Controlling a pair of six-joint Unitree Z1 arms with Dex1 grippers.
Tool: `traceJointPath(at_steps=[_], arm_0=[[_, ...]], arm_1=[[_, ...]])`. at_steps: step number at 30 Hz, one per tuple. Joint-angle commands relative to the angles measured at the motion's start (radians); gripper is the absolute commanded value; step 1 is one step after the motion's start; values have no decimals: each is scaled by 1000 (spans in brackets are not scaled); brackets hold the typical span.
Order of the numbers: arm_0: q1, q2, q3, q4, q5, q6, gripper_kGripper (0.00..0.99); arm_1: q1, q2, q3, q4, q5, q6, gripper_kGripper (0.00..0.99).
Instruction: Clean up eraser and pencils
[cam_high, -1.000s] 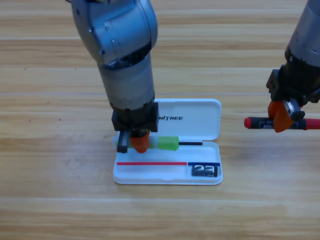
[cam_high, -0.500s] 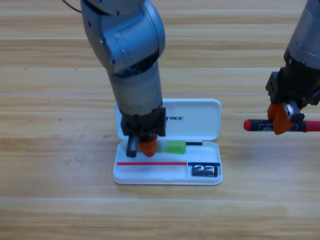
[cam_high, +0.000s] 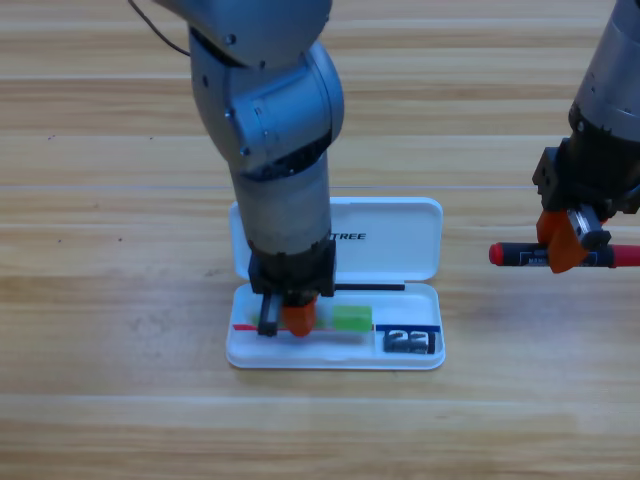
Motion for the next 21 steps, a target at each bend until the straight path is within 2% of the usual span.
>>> traceJointPath(at_steps=[1, 19, 20, 21], arm_0=[[-25, 50, 30, -8, -10, -12, 0], [-25, 50, 33, -5, -25, -36, 0], [-25, 50, 30, 0, -28, -38, 132], [-25, 48, 28, 1, -28, -39, 494]], arm_1=[[35, 25, 35, 9, 9, 9, 0], [35, 38, 23, 9, 6, 9, 0], [35, 40, 21, 9, 6, 9, 0], [35, 42, 21, 9, 3, 9, 0]])
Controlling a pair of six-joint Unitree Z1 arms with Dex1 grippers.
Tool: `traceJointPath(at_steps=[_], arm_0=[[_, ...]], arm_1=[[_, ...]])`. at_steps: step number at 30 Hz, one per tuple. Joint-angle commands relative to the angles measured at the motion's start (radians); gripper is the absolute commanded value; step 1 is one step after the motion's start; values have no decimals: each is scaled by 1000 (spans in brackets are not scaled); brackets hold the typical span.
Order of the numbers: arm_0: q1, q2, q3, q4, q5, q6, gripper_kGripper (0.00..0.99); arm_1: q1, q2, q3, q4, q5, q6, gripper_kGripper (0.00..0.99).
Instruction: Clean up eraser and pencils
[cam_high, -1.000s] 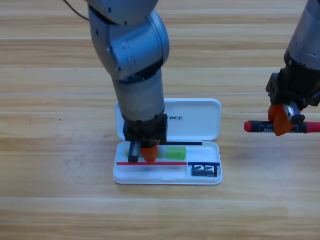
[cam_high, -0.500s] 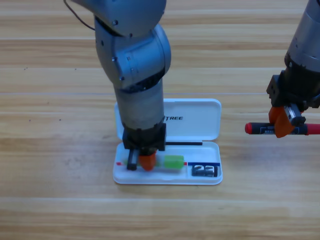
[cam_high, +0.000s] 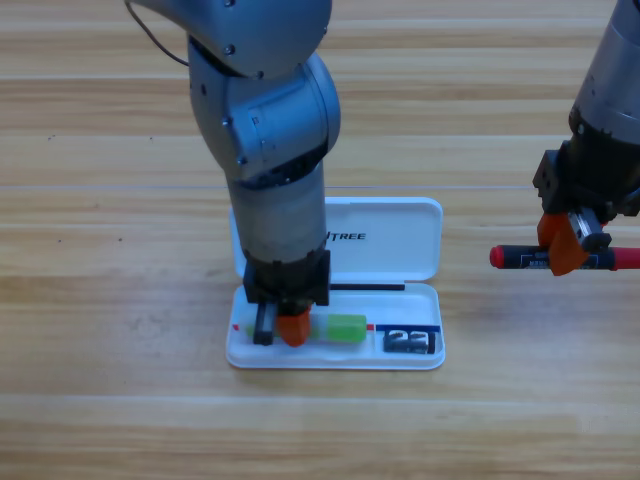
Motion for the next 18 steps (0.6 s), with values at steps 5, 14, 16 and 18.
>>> traceJointPath(at_steps=[5, 14, 16, 18], arm_0=[[-25, 49, -1, 9, -17, -26, 990], [-25, 52, -4, 11, -14, -26, 990], [-25, 43, -9, 21, -11, -26, 990], [-25, 17, -43, 61, -1, -26, 990]], arm_1=[[33, 41, 14, 9, 1, 6, 0], [47, 54, -5, 9, 3, 11, 0], [61, 69, -23, 9, 1, 20, 0], [75, 92, -48, 12, 1, 29, 0]])
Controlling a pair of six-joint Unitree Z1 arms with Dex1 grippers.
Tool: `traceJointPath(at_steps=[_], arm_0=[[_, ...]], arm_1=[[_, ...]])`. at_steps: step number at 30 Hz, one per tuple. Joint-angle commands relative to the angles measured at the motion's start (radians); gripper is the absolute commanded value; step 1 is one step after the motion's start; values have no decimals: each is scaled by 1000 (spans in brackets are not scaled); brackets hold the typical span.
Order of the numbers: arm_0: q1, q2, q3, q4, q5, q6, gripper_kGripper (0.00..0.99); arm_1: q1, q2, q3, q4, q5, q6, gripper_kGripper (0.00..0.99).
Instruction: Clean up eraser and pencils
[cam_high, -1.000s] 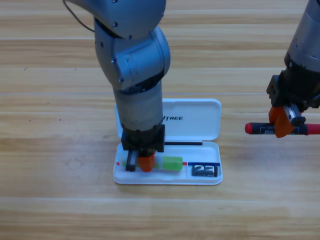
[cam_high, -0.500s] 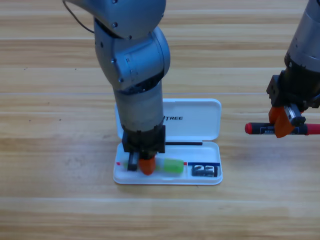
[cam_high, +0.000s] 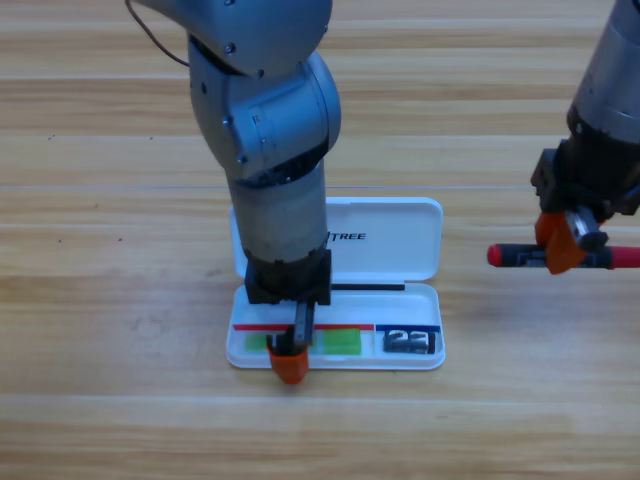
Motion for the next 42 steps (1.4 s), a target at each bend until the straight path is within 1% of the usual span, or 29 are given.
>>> traceJointPath(at_steps=[1, 3, 5, 8, 11, 14, 20, 24, 26, 30, 42], arm_0=[[-25, -8, -61, 85, 15, -8, 990], [-23, -69, -110, 143, 36, -5, 990], [-14, -157, -137, 186, 59, -5, 990], [32, -298, -139, 218, 72, -8, 990], [109, -419, -96, 221, 49, -8, 990], [204, -499, -41, 221, 15, 8, 990], [410, -580, 73, 218, -108, 101, 989], [489, -597, 159, 183, -171, 158, 989], [503, -597, 199, 161, -186, 173, 989], [506, -597, 255, 124, -197, 176, 990], [506, -593, 348, 48, -227, 175, 990]], arm_1=[[78, 104, -56, 15, -2, 26, 0], [95, 141, -97, 26, -11, 38, 0], [115, 188, -152, 46, -15, 51, 0], [144, 270, -254, 80, -25, 74, 0], [171, 360, -370, 115, -35, 100, 0], [194, 438, -479, 147, -41, 117, 0], [223, 533, -612, 176, -55, 143, 0], [233, 573, -669, 179, -66, 161, 0], [236, 587, -689, 189, -68, 164, 0], [250, 592, -701, 192, -69, 173, 0], [255, 598, -717, 198, -69, 189, 0]])
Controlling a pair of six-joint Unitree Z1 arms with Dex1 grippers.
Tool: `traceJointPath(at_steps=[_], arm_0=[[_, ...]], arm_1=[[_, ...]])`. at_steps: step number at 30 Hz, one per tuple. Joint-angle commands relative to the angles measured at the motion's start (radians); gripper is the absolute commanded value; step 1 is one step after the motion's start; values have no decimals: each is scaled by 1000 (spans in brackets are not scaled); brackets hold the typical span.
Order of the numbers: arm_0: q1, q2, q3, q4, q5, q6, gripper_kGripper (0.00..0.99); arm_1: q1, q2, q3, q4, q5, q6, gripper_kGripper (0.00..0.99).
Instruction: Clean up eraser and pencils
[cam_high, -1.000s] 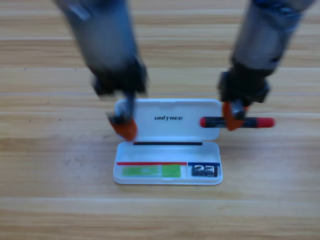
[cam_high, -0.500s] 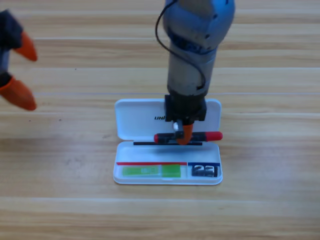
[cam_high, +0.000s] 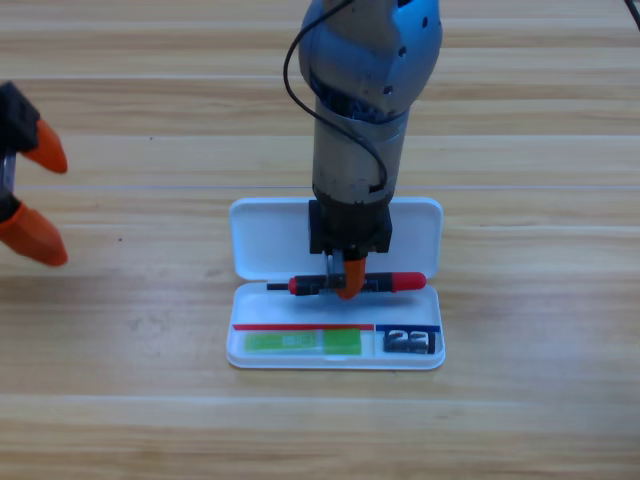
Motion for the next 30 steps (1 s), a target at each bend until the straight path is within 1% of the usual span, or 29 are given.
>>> traceJointPath(at_steps=[1, 4, 5, 6, 8, 9, 11, 14, 16, 21, 24, 26, 27, 29, 30], arm_0=[[18, 3, 58, -34, -19, 6, 990], [18, 5, 71, -41, -25, 6, 990], [18, 5, 78, -47, -26, 6, 990], [18, 6, 85, -54, -28, 6, 990], [18, 6, 96, -61, -29, 6, 990], [18, 8, 101, -66, -31, 6, 990], [18, 9, 105, -69, -32, 6, 990], [18, 14, 113, -77, -35, 6, 990], [18, 17, 117, -83, -37, 6, 990], [18, 21, 130, -100, -39, 4, 990], [18, 17, 124, -129, -39, -2, 990], [32, 8, 121, -170, -48, -7, 990], [45, 5, 121, -201, -62, -8, 989], [65, 11, 119, -271, -77, -20, 983], [71, 21, 117, -311, -83, -27, 960]], arm_1=[[29, 67, 2, 19, -15, 7, 0], [29, 66, 2, 19, -15, 14, 0], [29, 66, 2, 19, -15, 19, 57], [29, 66, 2, 19, -15, 25, 285], [29, 60, 2, 30, -15, 34, 819], [29, 53, 3, 33, -9, 40, 927], [29, 37, 3, 37, 4, 45, 982], [29, -16, 6, 40, 25, 45, 990], [28, -71, 18, 40, 56, 46, 990], [28, -275, 110, 40, 183, 56, 990], [28, -413, 176, 24, 251, 82, 990], [28, -520, 268, -41, 301, 109, 990], [28, -585, 342, -104, 321, 128, 990], [28, -733, 532, -269, 334, 174, 990], [28, -806, 627, -354, 338, 197, 990]])
